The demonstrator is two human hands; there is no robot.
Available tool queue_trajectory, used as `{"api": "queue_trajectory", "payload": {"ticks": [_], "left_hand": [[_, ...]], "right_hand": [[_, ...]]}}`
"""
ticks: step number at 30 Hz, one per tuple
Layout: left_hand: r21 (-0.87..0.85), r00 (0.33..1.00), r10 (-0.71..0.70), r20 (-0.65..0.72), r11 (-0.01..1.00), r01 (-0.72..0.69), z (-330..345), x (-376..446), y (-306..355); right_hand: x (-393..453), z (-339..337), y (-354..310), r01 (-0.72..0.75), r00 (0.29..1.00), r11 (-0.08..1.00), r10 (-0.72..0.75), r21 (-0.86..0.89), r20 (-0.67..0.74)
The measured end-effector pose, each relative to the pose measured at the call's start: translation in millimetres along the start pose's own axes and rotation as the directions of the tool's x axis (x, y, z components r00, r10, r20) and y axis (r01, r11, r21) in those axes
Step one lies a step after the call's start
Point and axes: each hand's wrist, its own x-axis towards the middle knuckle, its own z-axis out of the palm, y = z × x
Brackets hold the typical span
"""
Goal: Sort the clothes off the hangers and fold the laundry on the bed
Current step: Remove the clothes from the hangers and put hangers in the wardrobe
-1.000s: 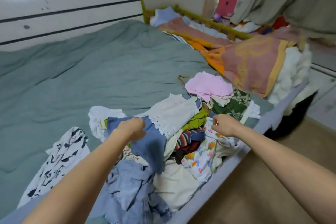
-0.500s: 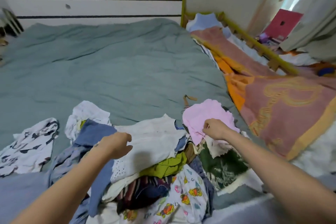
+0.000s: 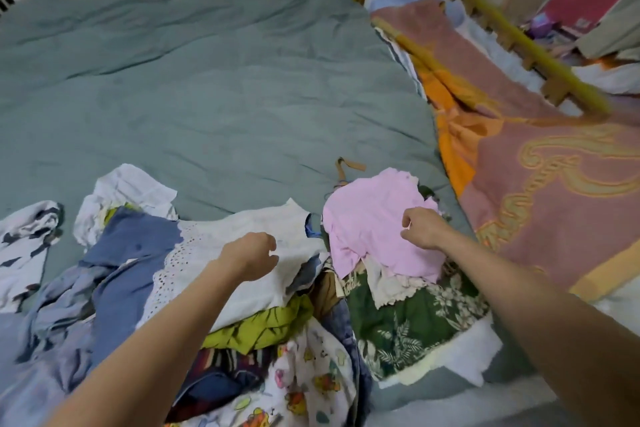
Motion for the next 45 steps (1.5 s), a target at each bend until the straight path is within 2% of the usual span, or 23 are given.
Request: {"api": "queue_trajectory", "payload": {"ticks": [5,8,11,12,14,16,18,19,20,22,24,26,28,29,31,32,33,35,37,39,42,45], "left_hand": [[-0.101,1.000,-0.004,-0.016,0.995,0.002,24,68,94],[-0.174,1.000,0.015,-0.020,0.985,-0.018,45,113,133],[-0.126,1.000,0.006,-0.011,0.992,-0.008,68,149,151],[-0.092,1.000,0.001,-0.014,0.996,-0.002,76,157,153],[-0.071,0.998,0.006,-0.069,0.997,-0.011,88,167,158],[-0.160,0.974,-0.001,-0.228,0.986,-0.037,90,168,163],[-0.215,0.944,0.035,-0.327,0.970,-0.110,82,161,170],[-0.220,0.947,0.072,-0.313,0.964,-0.146,77,155,174],[-0.248,0.958,0.095,-0.270,0.955,-0.164,73,148,178],[-0.284,0.985,0.139,-0.098,0.945,-0.162,69,132,188],[-0.246,0.976,0.214,0.048,0.949,-0.196,71,119,197],[-0.239,0.938,0.296,0.179,0.938,-0.250,77,103,207],[-0.245,0.874,0.372,0.314,0.921,-0.304,83,90,216],[-0.261,0.842,0.389,0.375,0.915,-0.307,83,86,219],[-0.342,0.808,0.387,0.445,0.907,-0.246,79,88,219],[-0.372,0.823,0.376,0.425,0.902,-0.220,75,95,216],[-0.384,0.867,0.348,0.357,0.901,-0.203,69,105,212],[-0.340,0.965,0.223,0.137,0.926,-0.166,56,127,203],[-0.360,0.998,0.030,-0.057,0.932,-0.049,49,141,195],[-0.422,0.987,-0.137,-0.086,0.902,0.089,53,148,189],[-0.448,0.973,-0.229,0.003,0.870,0.206,80,149,184],[-0.522,0.957,-0.289,-0.010,0.818,0.241,107,151,182]], "right_hand": [[64,8,61,0.030,0.999,0.998,-0.031,0.060,0.020],[94,25,96,0.041,0.989,0.991,-0.059,0.126,0.137],[110,56,114,0.073,0.941,0.978,-0.133,0.197,0.310],[112,67,115,0.100,0.933,0.973,-0.164,0.207,0.319],[118,86,117,0.196,0.960,0.960,-0.230,0.202,0.161],[122,89,119,0.277,0.961,0.949,-0.273,0.149,-0.048],[122,76,122,0.346,0.935,0.936,-0.339,0.065,-0.102],[120,66,125,0.384,0.921,0.923,-0.380,0.033,-0.091],[119,56,127,0.418,0.906,0.908,-0.415,0.023,-0.077],[112,40,134,0.429,0.903,0.903,-0.429,0.000,0.021],[99,30,139,0.412,0.905,0.906,-0.395,-0.095,0.159],[82,28,144,0.395,0.885,0.903,-0.325,-0.170,0.333],[65,30,150,0.422,0.792,0.877,-0.233,-0.230,0.565],[57,29,151,0.455,0.716,0.851,-0.174,-0.264,0.676],[49,26,153,0.482,0.604,0.831,-0.085,-0.278,0.793],[51,24,152,0.452,0.620,0.851,-0.082,-0.269,0.780],[55,19,149,0.394,0.679,0.887,-0.105,-0.240,0.726],[71,15,141,0.296,0.861,0.942,-0.191,-0.159,0.472],[92,18,131,0.250,0.955,0.968,-0.240,-0.038,0.177],[108,23,117,0.229,0.973,0.968,-0.231,0.098,0.008],[126,33,90,0.345,0.939,0.924,-0.341,0.164,-0.054],[133,51,67,0.509,0.859,0.824,-0.503,0.251,-0.089]]}}
